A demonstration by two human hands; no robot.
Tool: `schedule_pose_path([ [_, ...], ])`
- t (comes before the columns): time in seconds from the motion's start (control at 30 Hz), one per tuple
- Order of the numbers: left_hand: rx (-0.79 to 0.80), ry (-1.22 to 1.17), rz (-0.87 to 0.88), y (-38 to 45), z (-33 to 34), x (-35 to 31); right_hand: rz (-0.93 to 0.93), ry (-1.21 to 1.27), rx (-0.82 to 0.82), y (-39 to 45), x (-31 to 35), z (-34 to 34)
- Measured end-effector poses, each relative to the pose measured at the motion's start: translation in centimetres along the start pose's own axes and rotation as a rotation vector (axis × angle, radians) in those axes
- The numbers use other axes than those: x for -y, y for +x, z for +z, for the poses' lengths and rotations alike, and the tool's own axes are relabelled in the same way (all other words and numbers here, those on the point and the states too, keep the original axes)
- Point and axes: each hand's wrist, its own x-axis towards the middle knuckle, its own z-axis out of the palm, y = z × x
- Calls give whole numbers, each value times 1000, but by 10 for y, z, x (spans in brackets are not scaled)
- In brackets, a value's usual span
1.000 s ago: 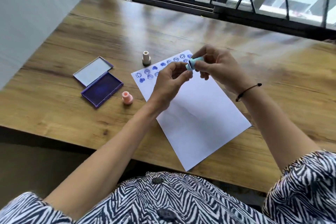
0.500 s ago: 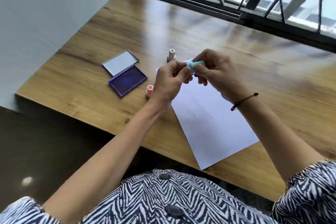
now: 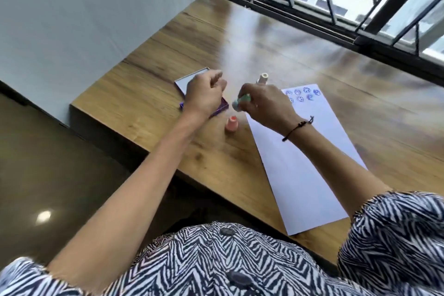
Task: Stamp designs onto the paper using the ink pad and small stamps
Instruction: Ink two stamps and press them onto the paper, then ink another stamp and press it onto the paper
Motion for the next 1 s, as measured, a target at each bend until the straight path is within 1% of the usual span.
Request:
schedule_pose_path([
  [0.07,-48,-42,-10,2,-9,3,-78,-182,92,2,0,6],
  [0.13,-61,-93,-49,1,-14,8,-131,-239,127,3,0,9],
  [0.23,-52,-140,-104,-4,-15,12,-168,-267,140,4,-1,10],
  [0.33,-42,-150,-120,-8,-13,14,-191,-222,201,2,0,6],
  [0.4,-35,-165,-115,-10,-12,13,-153,-148,185,5,-1,-3],
  [0.47,-32,-175,-121,-10,-12,12,-58,-109,72,18,-7,-16],
  [0.53,-21,-175,-125,-10,-11,12,37,-166,-28,38,-18,-28],
  [0.57,-13,-177,-125,-10,-10,12,72,-216,-38,47,-23,-31],
  [0.63,0,-179,-127,-11,-7,12,108,-306,28,61,-30,-34],
  [0.73,19,-196,-130,-12,-4,11,108,-383,160,69,-33,-27],
  [0.8,28,-203,-126,-14,-4,11,116,-378,153,69,-32,-24],
  [0.87,26,-213,-125,-14,-5,13,119,-304,79,69,-31,-20],
  [0.9,23,-221,-123,-14,-5,15,123,-214,39,67,-30,-20],
  [0.97,11,-245,-107,-14,-8,17,151,110,7,61,-19,-22],
  [1.0,9,-274,-94,-15,-10,17,146,290,24,57,-11,-23],
])
